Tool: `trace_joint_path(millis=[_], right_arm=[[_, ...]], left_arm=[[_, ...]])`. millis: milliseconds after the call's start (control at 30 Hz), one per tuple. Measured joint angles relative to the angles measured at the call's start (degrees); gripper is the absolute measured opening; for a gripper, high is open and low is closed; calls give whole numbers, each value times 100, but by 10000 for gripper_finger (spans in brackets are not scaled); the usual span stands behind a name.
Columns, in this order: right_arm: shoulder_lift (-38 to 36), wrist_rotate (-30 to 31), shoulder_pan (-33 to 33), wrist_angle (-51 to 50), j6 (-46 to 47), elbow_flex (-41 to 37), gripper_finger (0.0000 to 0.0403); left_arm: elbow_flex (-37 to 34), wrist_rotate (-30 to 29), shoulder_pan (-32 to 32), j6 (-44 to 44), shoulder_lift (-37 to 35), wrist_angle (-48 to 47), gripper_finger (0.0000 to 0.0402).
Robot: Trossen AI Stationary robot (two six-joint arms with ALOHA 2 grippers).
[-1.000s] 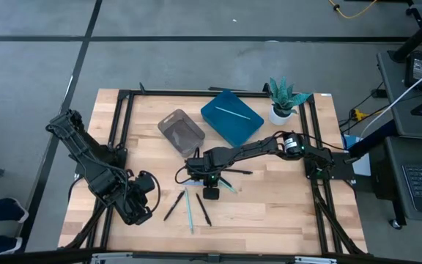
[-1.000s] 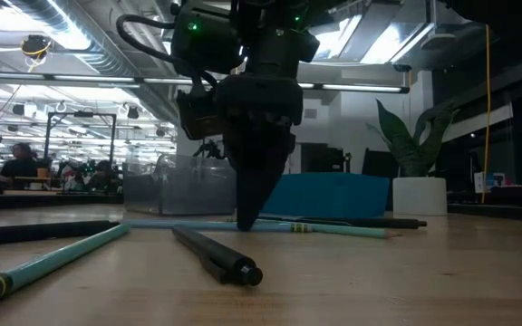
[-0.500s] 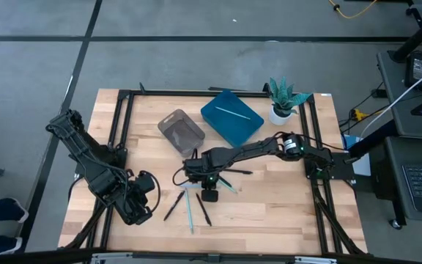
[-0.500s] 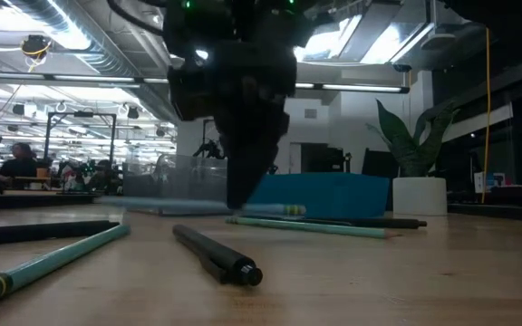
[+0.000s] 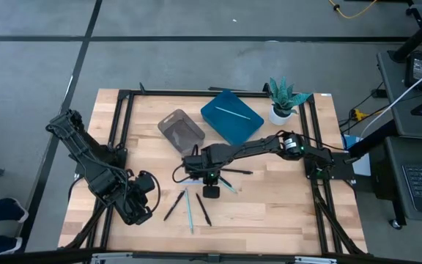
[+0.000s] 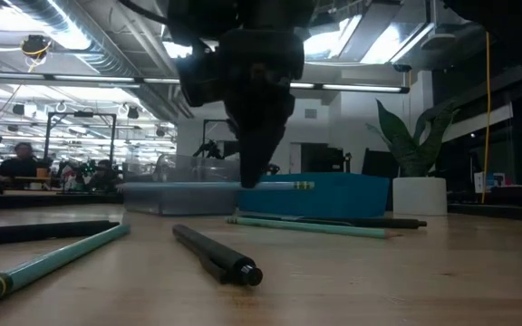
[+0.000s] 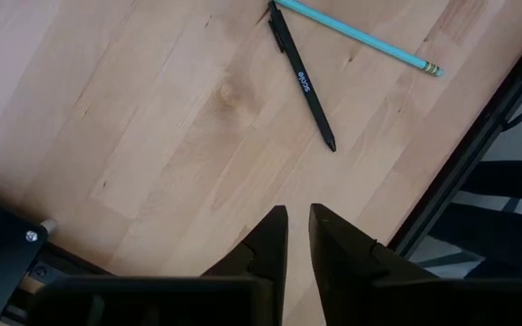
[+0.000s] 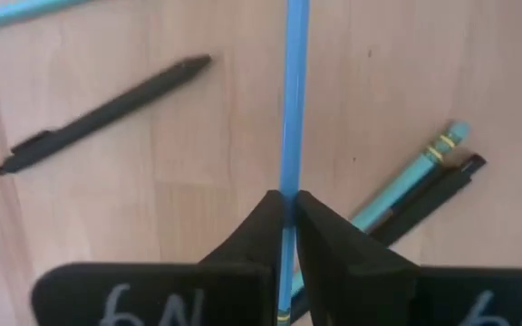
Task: Sort pens & pencils
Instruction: Put the blue pencil into the blue bin
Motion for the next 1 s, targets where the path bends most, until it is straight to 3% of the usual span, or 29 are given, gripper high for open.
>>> trace_joint_path(millis=[833,1000], right_arm=[[-22,86,-175,-351,120,7,32],[-37,161,-252,-638,56,382,32]], left_arm=[[0,-2,-1,-2,0,2,43],[0,-2,0,-2,0,2,43]])
